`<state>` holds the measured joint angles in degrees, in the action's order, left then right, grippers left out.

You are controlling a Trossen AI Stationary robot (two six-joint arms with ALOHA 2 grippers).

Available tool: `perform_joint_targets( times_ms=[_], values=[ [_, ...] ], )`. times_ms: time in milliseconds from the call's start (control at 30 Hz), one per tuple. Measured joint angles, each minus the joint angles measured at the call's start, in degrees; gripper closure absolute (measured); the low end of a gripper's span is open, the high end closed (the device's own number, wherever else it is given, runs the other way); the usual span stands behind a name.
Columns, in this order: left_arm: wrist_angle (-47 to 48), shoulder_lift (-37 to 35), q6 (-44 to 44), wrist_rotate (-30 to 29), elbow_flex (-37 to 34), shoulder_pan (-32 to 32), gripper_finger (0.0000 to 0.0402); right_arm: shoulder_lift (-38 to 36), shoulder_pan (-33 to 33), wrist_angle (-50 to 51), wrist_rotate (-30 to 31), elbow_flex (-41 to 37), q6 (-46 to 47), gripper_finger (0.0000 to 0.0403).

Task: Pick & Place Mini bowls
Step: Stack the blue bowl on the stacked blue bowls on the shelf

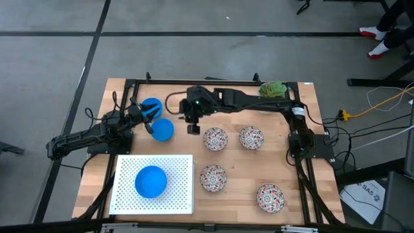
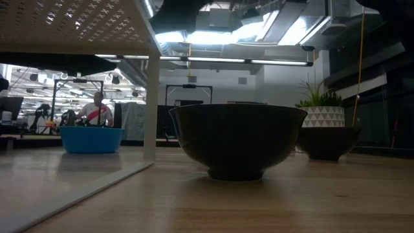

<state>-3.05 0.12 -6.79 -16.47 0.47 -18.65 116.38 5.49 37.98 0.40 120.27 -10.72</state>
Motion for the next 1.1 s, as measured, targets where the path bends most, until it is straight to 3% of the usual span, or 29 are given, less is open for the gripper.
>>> perform_joint_targets(
  times_ms=[300, 433, 733, 900, 1100],
  values=[
    [0.0, 0.02, 0.02, 0.0, 0.0, 0.0, 0.0304, 0.0, 5.0, -13.55, -0.53, -12.17, 8.39, 0.0299],
    [-0.01, 0.02, 0.0, 0.0, 0.0, -0.01, 0.0304, 0.09, 6.53, -13.09, -4.09, -16.21, 8.88, 0.0299],
    [0.0, 0.02, 0.0, 0.0, 0.0, -0.01, 0.0304, 0.09, 7.16, -2.56, -6.74, -16.89, -1.75, 0.0299],
    [0.0, 0.02, 0.0, 0.02, 0.0, -0.01, 0.0304, 0.09, 7.88, 5.23, -13.4, -16.89, -3.87, 0.0299],
    [-0.02, 0.02, 0.0, 0.02, 0.0, 0.01, 0.0304, -0.22, 9.51, 11.34, -15.91, -18.67, -4.35, 0.0299]
  ],
)
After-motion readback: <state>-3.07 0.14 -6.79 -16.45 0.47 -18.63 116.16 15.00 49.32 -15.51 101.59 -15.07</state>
